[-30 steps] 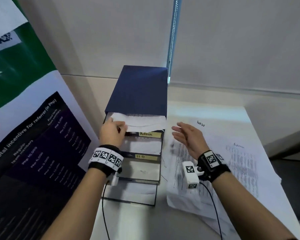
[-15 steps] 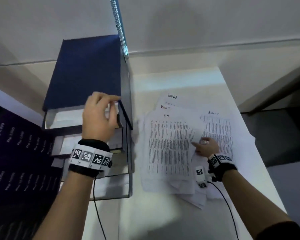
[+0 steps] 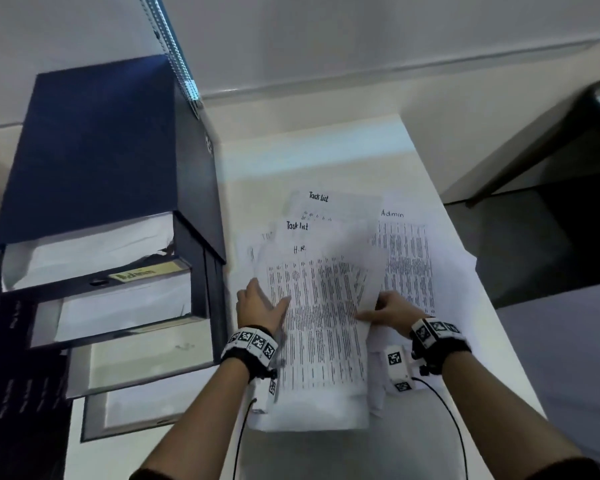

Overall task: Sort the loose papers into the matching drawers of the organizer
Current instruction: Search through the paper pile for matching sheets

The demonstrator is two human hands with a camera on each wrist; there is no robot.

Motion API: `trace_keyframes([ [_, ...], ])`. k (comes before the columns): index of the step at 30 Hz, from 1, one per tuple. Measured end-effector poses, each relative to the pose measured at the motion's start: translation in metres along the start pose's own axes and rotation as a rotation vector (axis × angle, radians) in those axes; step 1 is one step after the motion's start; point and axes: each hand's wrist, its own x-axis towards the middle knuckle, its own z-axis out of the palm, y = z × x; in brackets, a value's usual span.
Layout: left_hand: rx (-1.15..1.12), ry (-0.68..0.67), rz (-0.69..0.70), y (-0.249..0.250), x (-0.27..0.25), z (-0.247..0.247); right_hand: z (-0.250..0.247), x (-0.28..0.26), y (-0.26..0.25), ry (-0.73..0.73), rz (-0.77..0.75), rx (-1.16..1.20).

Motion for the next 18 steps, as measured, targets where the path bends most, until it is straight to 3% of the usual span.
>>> trace_keyframes([
  [4, -0.047, 0.132, -0.064, 0.009, -0.006, 0.013, -0.003, 0.002, 0.013, 0.101, -0.013, 0.046],
  [9, -0.225, 0.161, -0.092, 0.008, 0.011, 0.010, 0.003, 0.007, 0.011, 0.483, -0.078, -0.064],
  [12, -0.404, 0.149, -0.102, -0.001, 0.015, 0.000, -0.013, 0.002, 0.009, 0.664, -0.109, 0.026],
  [15, -0.347, 0.144, -0.019, -0.011, 0.011, -0.007, -0.024, 0.001, 0.002, 0.528, -0.102, 0.155],
  [18, -0.410, 0.138, 0.007, -0.010, 0.000, -0.004, -0.009, -0.001, -0.008, 0.409, -0.097, -0.042],
])
